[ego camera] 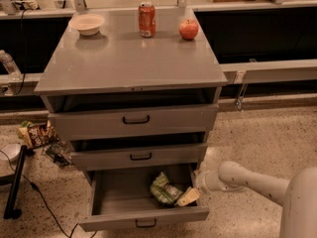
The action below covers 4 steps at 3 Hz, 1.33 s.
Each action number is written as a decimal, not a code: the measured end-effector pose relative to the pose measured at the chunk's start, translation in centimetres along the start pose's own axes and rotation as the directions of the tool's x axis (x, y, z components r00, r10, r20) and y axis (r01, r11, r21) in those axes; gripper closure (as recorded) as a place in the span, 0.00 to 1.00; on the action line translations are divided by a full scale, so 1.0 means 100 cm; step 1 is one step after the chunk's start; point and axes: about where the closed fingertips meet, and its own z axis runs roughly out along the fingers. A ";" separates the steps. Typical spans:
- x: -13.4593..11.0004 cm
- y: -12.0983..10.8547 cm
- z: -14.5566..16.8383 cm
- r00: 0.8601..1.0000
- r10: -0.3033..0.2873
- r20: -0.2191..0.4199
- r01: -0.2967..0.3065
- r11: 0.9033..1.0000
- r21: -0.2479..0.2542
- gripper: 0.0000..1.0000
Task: Pick green jalapeno chip bag from bottom drawer and place on counter
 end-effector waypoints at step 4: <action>0.012 -0.030 0.135 0.997 0.068 -0.025 -0.067 0.998 0.014 0.00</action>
Offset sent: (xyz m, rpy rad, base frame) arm 0.0511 0.0498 -0.0904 0.0171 0.0251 -0.0823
